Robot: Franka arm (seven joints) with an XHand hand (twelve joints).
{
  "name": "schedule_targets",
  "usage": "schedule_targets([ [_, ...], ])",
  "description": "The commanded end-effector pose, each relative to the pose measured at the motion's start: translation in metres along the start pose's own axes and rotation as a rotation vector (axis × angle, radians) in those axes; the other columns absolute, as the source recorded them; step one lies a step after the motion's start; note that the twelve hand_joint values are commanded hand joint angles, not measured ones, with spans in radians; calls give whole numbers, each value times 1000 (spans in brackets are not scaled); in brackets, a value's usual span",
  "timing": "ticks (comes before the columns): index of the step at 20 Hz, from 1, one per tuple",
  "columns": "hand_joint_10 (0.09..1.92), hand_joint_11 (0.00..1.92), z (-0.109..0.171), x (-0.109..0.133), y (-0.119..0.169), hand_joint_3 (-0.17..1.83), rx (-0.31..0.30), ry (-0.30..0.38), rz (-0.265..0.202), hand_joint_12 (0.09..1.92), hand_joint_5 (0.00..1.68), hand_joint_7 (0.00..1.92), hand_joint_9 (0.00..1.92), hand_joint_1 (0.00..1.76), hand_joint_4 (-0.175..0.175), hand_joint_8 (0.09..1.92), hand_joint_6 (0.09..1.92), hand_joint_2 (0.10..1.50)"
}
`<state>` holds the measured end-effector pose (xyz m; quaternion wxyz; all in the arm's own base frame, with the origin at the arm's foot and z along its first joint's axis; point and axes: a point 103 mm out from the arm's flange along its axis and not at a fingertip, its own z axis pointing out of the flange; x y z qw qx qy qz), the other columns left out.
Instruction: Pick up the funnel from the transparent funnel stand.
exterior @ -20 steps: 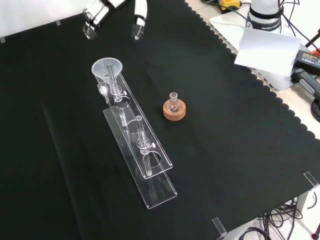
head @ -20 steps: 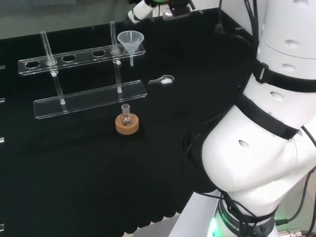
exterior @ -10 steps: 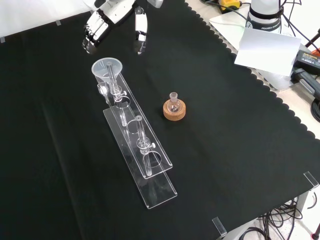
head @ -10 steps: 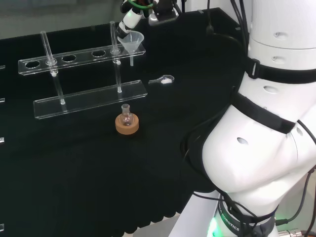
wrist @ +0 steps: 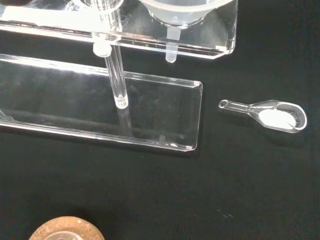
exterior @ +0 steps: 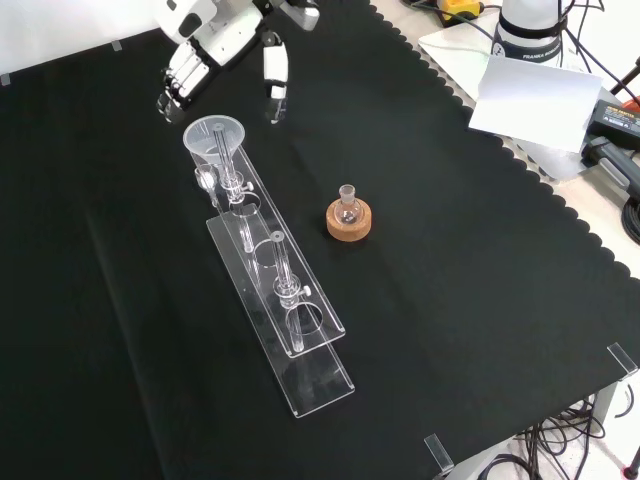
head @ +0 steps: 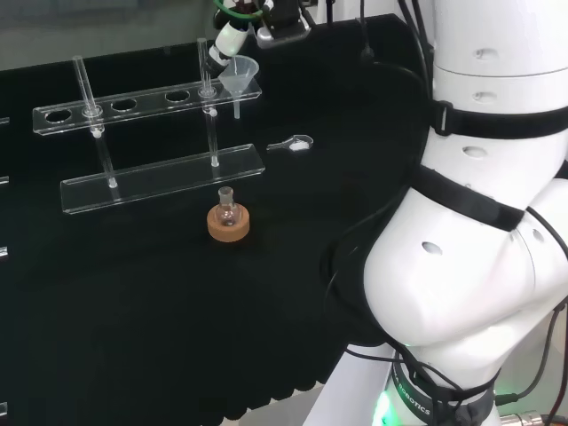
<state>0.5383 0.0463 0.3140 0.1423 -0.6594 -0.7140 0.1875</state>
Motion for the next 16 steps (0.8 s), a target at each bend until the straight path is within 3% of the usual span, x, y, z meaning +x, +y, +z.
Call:
schedule_targets([
  [1,926,252,10,1,12,136,38,-5,-6,1518,4,0,0,591,-111,87,87,747],
  [4,925,258,13,8,17,135,50,-69,-42,1521,2,0,0,594,-112,87,87,745],
  [16,924,265,22,7,28,134,60,-53,-10,1520,8,18,0,657,-114,87,87,741],
])
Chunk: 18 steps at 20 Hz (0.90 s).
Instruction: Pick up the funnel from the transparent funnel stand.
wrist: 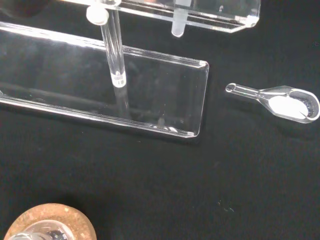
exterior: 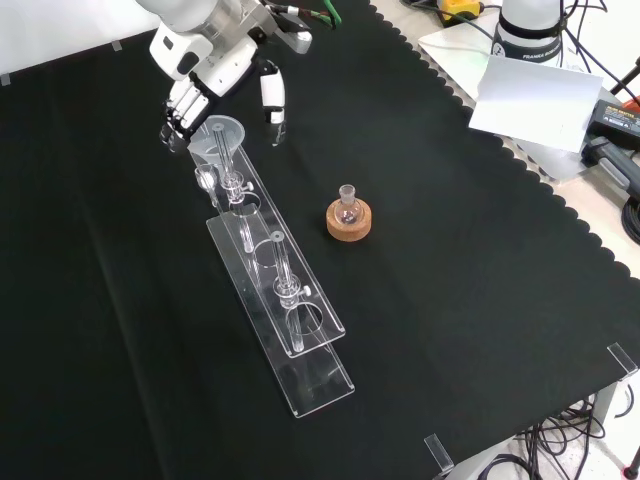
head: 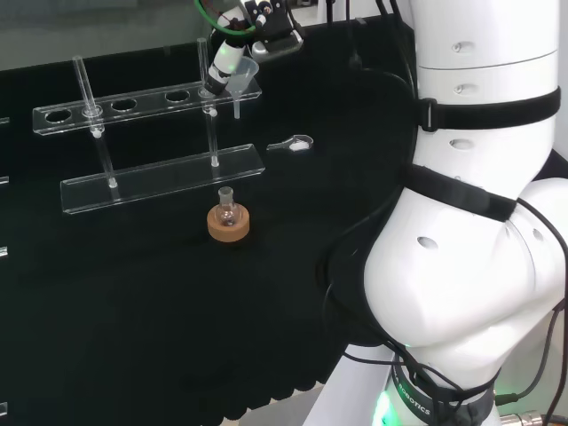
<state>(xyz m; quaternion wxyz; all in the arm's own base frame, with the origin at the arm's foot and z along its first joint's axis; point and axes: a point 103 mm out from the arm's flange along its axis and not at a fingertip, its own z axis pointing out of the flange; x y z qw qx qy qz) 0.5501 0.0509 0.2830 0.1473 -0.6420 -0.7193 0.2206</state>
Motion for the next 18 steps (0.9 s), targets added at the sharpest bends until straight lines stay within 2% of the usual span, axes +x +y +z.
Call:
schedule_targets([
  [1,924,265,0,2,3,135,0,-7,16,1520,8,18,0,663,-114,87,87,742],
  [11,952,285,9,-17,15,148,22,2,17,1513,37,37,8,758,-117,87,87,749],
  [18,966,298,11,-15,21,165,15,-1,0,1502,48,47,27,778,-116,87,87,747],
])
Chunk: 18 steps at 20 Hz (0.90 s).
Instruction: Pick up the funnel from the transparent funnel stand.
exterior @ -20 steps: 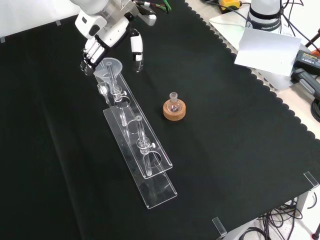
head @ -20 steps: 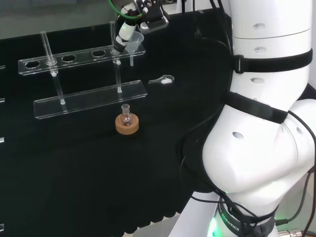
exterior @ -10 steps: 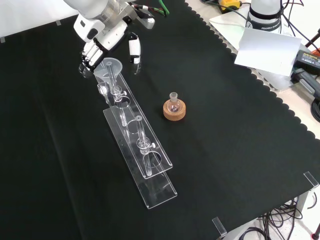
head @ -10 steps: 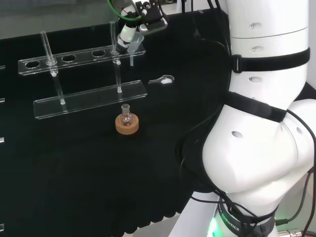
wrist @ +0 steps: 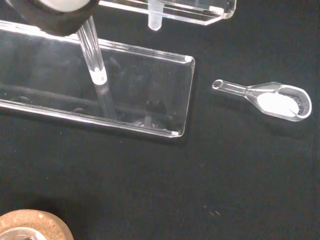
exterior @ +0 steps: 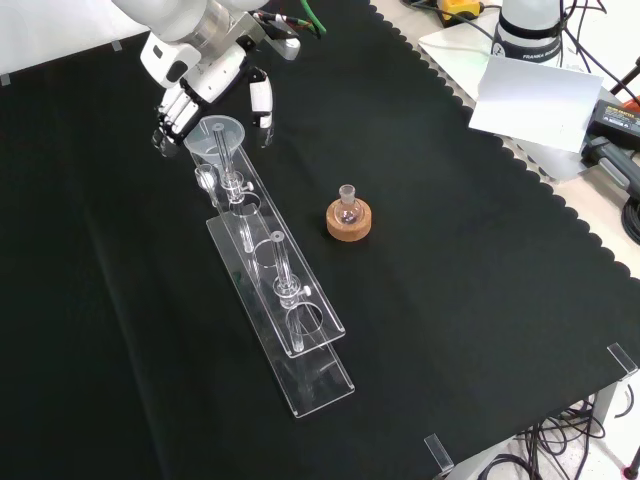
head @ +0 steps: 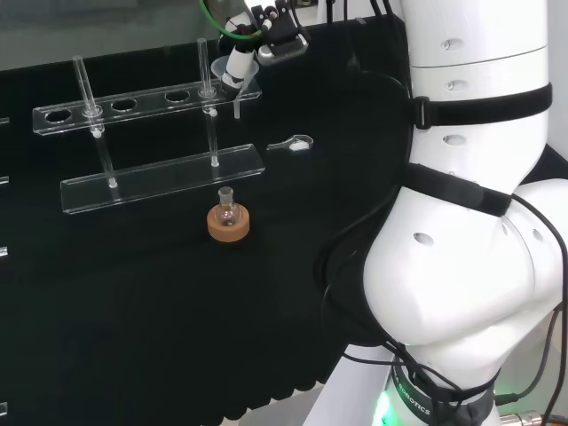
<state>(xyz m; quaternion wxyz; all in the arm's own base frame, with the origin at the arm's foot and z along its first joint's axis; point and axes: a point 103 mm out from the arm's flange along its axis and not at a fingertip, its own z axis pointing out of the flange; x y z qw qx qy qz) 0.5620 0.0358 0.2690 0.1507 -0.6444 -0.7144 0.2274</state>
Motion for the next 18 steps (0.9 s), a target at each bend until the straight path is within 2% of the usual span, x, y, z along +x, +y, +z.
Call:
schedule_targets([
  [1,966,299,3,0,5,167,0,5,-12,1502,48,47,30,777,-115,87,87,746],
  [4,969,302,5,0,8,173,3,6,-16,1500,53,55,46,774,-114,87,87,744],
  [6,961,304,7,0,9,195,-26,2,-34,1500,59,50,67,771,-114,99,87,735],
  [10,874,328,8,-4,9,308,-9,-2,-26,1489,119,3,216,760,-116,420,87,692],
  [13,762,375,7,-5,9,377,-19,0,-14,1464,245,98,414,745,-112,673,87,687],
  [16,686,420,3,-4,9,424,-33,-12,5,1439,362,269,553,736,-103,761,87,693],
  [17,672,433,1,-3,9,433,-38,-19,46,1430,393,312,580,731,-101,766,87,701],
  [18,663,442,-1,-3,7,440,-57,-24,56,1424,421,343,600,727,-99,769,87,709],
])
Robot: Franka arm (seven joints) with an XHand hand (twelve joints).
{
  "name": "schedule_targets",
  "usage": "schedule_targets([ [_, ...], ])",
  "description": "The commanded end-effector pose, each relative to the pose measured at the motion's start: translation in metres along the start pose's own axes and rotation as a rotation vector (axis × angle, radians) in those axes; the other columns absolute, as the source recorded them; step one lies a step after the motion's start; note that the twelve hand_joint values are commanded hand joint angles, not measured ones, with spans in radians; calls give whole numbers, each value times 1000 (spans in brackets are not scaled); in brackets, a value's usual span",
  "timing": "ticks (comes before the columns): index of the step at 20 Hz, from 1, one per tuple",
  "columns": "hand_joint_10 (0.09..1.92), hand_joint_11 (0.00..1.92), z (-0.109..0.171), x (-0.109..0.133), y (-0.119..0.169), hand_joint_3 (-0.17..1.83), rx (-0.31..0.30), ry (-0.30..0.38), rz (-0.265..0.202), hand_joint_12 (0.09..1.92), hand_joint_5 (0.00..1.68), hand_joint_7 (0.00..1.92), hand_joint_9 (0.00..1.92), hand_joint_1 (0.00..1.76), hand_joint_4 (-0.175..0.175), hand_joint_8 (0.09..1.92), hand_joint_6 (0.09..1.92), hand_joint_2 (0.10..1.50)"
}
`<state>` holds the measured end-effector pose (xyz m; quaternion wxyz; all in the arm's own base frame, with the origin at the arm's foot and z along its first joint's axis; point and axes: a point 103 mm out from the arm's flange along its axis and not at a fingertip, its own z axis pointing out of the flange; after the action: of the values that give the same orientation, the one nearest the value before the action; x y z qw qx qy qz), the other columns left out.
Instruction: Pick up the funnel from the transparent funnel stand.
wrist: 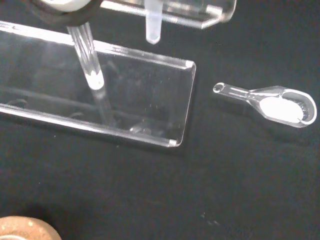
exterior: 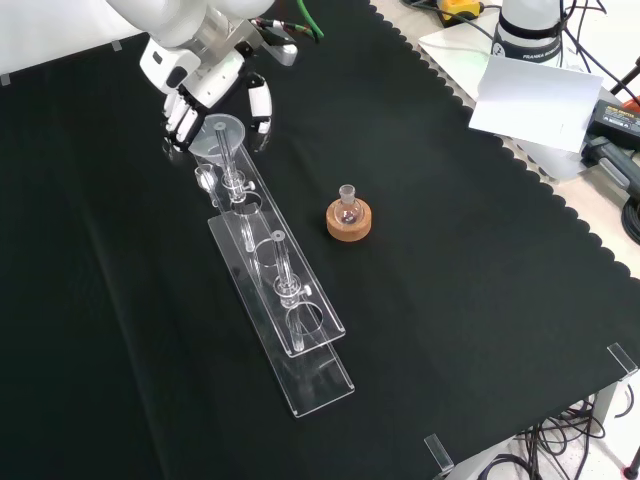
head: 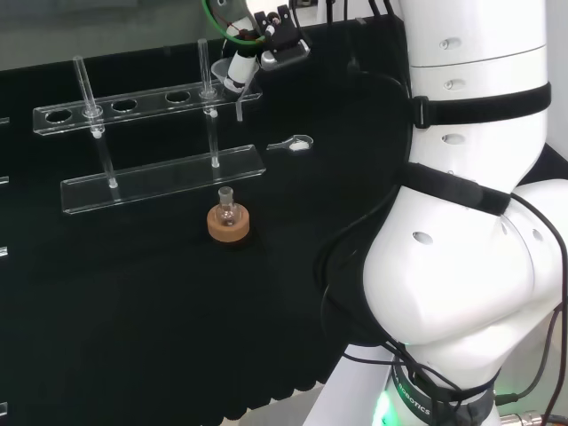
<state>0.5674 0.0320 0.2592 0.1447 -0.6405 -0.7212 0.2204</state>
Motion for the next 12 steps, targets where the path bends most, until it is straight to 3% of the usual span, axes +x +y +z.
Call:
schedule_targets([
  [1,651,452,-10,2,-4,444,-61,-27,69,1415,454,375,621,724,-95,767,87,718],
  [4,613,489,-17,5,-10,448,-124,-63,63,1384,558,462,687,731,-82,756,107,743],
  [7,541,539,-27,7,-18,450,-182,-110,60,1348,657,585,789,759,-57,725,361,761],
  [9,506,580,-36,9,-25,460,-193,-137,62,1312,676,648,860,779,-44,716,563,764],
  [12,488,617,-46,10,-37,473,-189,-157,72,1285,699,692,930,798,-32,715,693,763],
])
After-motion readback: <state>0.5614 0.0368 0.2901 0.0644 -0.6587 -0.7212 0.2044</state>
